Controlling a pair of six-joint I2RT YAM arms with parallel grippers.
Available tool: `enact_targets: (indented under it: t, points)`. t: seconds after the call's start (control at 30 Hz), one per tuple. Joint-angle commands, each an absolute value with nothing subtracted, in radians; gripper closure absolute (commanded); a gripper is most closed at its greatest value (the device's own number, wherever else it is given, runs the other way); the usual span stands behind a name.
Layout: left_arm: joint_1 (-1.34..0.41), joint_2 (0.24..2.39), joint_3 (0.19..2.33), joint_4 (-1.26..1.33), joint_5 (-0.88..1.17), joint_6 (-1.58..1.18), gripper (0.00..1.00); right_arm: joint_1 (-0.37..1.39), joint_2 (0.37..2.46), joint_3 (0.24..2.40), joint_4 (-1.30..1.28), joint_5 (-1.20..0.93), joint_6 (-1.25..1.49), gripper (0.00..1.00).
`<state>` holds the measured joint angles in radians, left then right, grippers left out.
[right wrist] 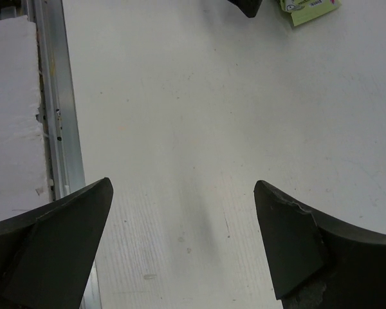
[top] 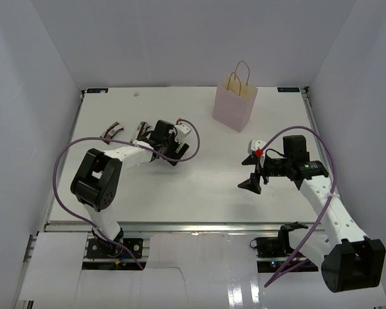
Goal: Place the snacks into the paper bag
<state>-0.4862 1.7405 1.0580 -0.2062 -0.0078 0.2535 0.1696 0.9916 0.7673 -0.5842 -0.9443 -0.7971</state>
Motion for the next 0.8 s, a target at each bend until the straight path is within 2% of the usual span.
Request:
enact_targets:
  t: [0.0, 0.23, 0.33, 0.53, 0.77]
  points:
    - [-0.486, 1.787, 1.13, -0.16, -0.109, 0.42, 0.04, 0.16, 0.988, 0.755, -0.561, -0.997, -0.876, 0.04]
    - [-0.488, 1.896, 1.222, -0.147, -0.11, 0.434, 0.07, 0.15, 0.982, 0.75, -0.563, -0.986, -0.879, 0.04]
    - [-0.488, 1.948, 1.264, -0.188, -0.103, 0.436, 0.12, 0.141, 0.974, 0.749, -0.563, -0.985, -0.879, 0.04]
    - [-0.488, 1.99, 1.278, -0.238, -0.087, 0.413, 0.28, 0.127, 0.968, 0.749, -0.561, -0.988, -0.877, 0.04]
    - [-0.488, 1.953, 1.23, -0.238, -0.025, 0.322, 0.59, 0.127, 0.974, 0.746, -0.56, -0.992, -0.874, 0.04]
